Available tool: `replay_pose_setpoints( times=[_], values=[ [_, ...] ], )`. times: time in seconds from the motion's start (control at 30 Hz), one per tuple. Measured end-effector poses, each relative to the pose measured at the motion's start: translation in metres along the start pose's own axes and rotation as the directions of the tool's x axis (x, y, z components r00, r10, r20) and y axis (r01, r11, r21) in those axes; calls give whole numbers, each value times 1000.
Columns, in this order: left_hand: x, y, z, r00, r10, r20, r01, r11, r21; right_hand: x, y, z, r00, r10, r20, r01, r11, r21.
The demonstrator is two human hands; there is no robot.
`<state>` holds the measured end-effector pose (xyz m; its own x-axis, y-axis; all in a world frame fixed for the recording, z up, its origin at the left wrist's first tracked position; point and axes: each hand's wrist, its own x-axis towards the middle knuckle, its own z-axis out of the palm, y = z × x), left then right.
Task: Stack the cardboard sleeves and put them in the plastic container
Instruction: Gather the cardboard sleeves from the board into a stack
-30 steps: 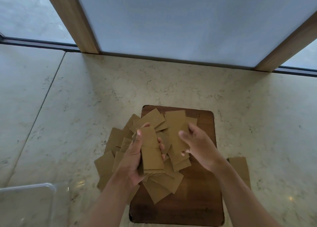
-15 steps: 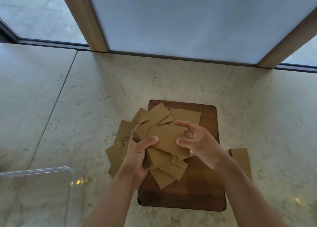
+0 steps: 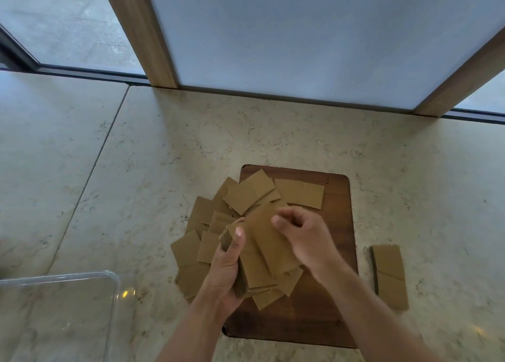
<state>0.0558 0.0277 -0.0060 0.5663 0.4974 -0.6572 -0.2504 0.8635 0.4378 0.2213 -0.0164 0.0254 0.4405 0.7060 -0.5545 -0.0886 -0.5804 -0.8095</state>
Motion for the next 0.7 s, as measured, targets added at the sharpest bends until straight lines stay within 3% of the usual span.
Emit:
replay_pose_setpoints(
  times=[0.17,0.27,0.33,0.37,0.43,0.53,0.63,0.7],
  values=[
    [13,-8,-2,995,30,-95,-33,999,-34,2,18,33,998,-32,-47,29,998,-47],
    [19,0,-7,993,90,-82,-101,985,-142,28,10,31,998,-19,-60,22,999,46],
    [20,8,-12,992,127,10,-120,960,-253,58,2,28,977,-157,-143,128,973,-194],
    [20,12,-14,990,139,38,-123,954,-275,73,-3,26,959,-258,-117,191,895,-403],
    [21,23,-20,988,146,49,-129,958,-257,99,-16,26,932,-355,75,303,648,-698],
    [22,35,-30,992,112,53,-98,970,-224,124,-32,23,904,-276,327,416,390,-821],
    [25,41,-37,995,92,50,-77,968,-238,131,-39,8,903,-280,327,414,358,-837],
    [27,44,-35,991,125,38,-113,965,-235,125,-38,-7,893,-388,229,394,425,-815]
  ],
)
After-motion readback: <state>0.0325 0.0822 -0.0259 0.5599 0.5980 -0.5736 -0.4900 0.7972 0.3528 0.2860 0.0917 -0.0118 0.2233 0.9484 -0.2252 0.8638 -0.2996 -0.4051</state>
